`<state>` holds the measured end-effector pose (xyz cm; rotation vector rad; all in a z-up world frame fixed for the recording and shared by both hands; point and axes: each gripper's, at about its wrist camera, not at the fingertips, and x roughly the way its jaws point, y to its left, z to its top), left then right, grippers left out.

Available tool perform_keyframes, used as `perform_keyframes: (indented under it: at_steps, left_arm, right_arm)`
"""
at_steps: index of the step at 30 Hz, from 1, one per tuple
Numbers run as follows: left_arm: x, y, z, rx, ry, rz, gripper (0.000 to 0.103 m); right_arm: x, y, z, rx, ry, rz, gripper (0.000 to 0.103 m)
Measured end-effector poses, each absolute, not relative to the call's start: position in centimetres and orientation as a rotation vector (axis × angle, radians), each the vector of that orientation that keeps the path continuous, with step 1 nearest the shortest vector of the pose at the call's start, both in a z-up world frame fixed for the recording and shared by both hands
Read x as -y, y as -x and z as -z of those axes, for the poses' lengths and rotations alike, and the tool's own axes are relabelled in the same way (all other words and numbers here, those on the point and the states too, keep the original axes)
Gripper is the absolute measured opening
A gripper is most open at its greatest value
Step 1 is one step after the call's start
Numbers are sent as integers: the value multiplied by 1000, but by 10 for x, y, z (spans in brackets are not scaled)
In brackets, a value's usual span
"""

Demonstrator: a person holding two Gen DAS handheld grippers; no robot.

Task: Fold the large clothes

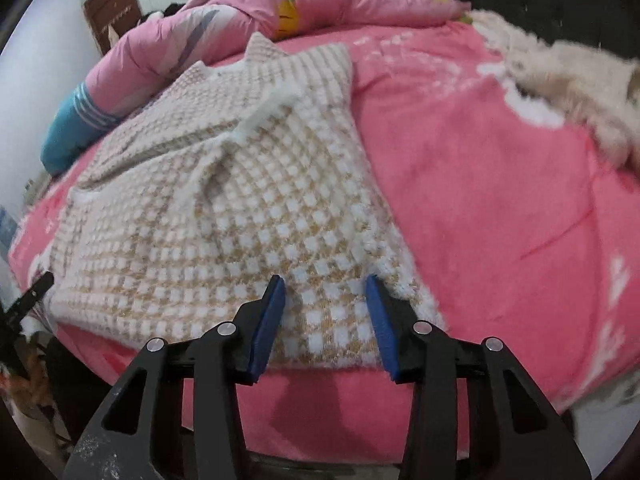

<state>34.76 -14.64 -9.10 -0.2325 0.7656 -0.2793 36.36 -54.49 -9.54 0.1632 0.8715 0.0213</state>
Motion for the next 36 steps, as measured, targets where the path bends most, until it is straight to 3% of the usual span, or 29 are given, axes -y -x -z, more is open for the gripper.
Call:
perform_keyframes:
  at_steps: [6,10,12,20,24,27,28,36]
  left_arm:
    - [139,-356,72,-727,250,252,71]
    - [138,-379,86,-826,247,180,72]
    - [135,-378,79,-824,276,175,71]
    - [155,-371,26,-699,179,206,75]
    - [192,-399,40,-770,103,240,79]
    - [221,-427,84,-911,35,210,84]
    - [228,-430,96,-940,-6,182,86]
    - [232,-425,96,-893,-2,153,95]
  right_arm:
    - [540,-366,66,-786,-155,-64,60]
    - [547,-397,97,-867,-193,-97,67]
    - [539,-409,110,-919,-132,-70,67]
    - [495,-408,51,-850,-98,-177,72]
    - [463,-431,64,-883,-108,-265,74]
    - [446,-453,101,-988,-75,-222,86]
    - [441,-451,100,-973,-63,-211,91]
    - [457,-436,58,-932,-99,-113,94]
